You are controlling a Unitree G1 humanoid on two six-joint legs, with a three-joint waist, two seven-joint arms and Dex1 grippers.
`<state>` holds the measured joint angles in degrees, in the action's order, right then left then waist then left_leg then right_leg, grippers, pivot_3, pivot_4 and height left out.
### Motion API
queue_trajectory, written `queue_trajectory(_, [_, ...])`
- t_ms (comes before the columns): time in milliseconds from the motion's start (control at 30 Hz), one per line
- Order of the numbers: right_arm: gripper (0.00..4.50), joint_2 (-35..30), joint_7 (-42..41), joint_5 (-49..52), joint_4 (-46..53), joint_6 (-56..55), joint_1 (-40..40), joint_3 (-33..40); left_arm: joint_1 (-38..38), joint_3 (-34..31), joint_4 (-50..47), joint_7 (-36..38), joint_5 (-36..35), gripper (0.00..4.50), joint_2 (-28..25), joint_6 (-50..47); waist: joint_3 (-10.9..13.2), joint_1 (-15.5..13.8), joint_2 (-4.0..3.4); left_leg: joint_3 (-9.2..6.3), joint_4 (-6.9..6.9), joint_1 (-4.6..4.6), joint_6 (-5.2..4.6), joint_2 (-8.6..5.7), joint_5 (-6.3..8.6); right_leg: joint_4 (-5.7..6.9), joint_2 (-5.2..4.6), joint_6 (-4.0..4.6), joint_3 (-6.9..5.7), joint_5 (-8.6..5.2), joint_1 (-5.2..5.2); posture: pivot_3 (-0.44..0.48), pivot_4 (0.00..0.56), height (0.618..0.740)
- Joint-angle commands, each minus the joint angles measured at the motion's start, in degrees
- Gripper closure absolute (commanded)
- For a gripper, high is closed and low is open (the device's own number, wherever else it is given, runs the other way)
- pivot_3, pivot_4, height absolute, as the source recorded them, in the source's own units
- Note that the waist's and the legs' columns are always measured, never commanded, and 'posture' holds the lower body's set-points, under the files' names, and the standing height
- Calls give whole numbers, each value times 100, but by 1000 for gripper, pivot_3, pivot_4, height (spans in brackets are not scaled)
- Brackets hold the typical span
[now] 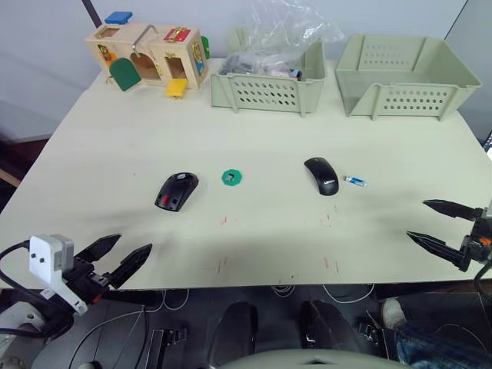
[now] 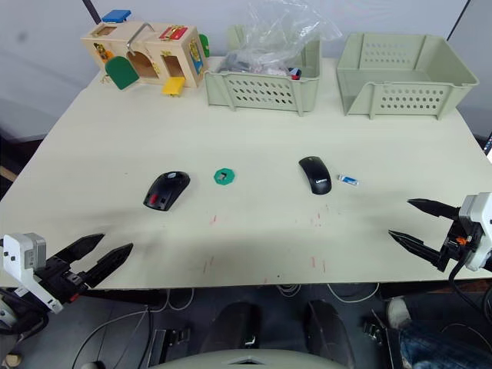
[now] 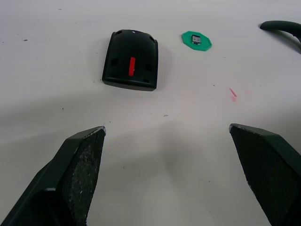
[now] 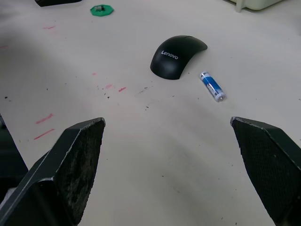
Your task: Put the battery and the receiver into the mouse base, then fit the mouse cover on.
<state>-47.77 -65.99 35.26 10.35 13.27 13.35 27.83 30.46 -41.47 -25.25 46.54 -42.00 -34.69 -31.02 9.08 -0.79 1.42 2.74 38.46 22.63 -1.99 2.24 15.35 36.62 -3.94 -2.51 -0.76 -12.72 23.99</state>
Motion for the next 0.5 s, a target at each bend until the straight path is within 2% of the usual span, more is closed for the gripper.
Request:
queue_trajectory(33, [0, 48, 57, 173, 376, 59, -2, 114, -13, -99, -41, 67, -134, 19, -83, 28, 0, 0, 0, 0, 0, 0, 0, 0, 0, 0, 0, 0, 0, 0, 0, 0, 150, 740])
queue_trajectory(100, [0, 125, 230, 622, 874, 413, -126, 14, -132, -132, 10, 98, -148, 19, -152, 76, 1, 0, -1, -1, 0, 0, 0, 0, 0, 0, 0, 0, 0, 0, 0, 0, 150, 740])
queue_trajectory(333, [0, 362, 599, 1254, 1982, 756, -894, -562, -639, -116, 425, 308, -65, 19, -643, 100, 2, 2, -3, -2, 0, 0, 0, 4, 0, 5, 6, 5, 0, 2, 3, 0, 150, 740])
queue_trajectory(500, [0, 380, 599, 1549, 2315, 917, -1348, -934, -1256, 91, 712, -72, -13, 19, -948, -279, 1, -10, 2, -4, 0, 1, 0, 3, 0, 5, 1, 20, -2, 12, 0, 0, 150, 740])
